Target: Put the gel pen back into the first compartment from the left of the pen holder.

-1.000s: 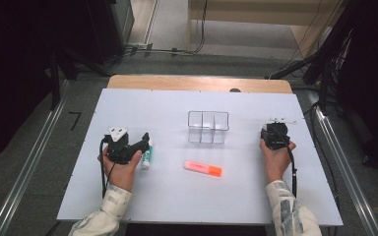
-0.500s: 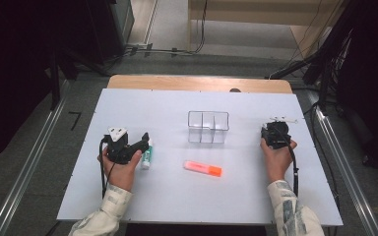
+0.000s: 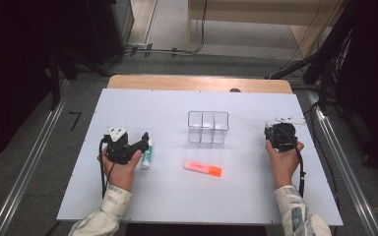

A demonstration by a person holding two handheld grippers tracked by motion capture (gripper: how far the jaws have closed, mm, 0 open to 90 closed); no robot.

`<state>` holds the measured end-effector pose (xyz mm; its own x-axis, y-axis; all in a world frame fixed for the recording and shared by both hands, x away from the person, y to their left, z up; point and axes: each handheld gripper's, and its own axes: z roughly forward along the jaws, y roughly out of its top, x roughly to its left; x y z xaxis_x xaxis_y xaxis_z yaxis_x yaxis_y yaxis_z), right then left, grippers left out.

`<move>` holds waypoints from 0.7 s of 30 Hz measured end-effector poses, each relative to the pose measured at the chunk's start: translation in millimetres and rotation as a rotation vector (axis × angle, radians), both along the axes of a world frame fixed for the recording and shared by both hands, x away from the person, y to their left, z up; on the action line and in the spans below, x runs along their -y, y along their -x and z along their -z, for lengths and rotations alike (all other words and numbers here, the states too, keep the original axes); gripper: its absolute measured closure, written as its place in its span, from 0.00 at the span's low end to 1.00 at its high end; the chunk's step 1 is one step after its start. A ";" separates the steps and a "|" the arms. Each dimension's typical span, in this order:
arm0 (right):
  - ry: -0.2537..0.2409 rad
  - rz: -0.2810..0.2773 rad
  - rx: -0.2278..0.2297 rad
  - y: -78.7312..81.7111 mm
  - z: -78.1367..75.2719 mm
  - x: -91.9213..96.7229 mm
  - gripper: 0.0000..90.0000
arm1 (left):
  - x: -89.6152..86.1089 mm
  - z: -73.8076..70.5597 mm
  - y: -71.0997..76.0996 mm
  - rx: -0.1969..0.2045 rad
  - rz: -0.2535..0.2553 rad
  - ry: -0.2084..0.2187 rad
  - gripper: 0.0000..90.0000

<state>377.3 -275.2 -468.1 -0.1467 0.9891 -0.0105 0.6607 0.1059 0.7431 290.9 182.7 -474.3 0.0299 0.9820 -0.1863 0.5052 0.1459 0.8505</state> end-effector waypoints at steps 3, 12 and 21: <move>-0.007 -0.009 0.004 1.8 -2.9 -0.9 0.88 | -0.2 -0.3 0.1 0.001 0.000 -0.001 0.26; -0.047 -0.066 0.047 4.5 -22.0 -15.5 0.88 | -0.9 -0.7 0.1 0.002 -0.003 0.001 0.26; -0.048 -0.129 0.084 1.5 -40.0 -39.4 0.88 | -4.6 -0.8 0.5 0.002 -0.012 0.002 0.26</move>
<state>375.8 -235.8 -428.1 -0.2732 0.9618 0.0185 0.5789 0.1490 0.8016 290.4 187.2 -473.5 0.0189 0.9819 -0.1884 0.5021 0.1536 0.8511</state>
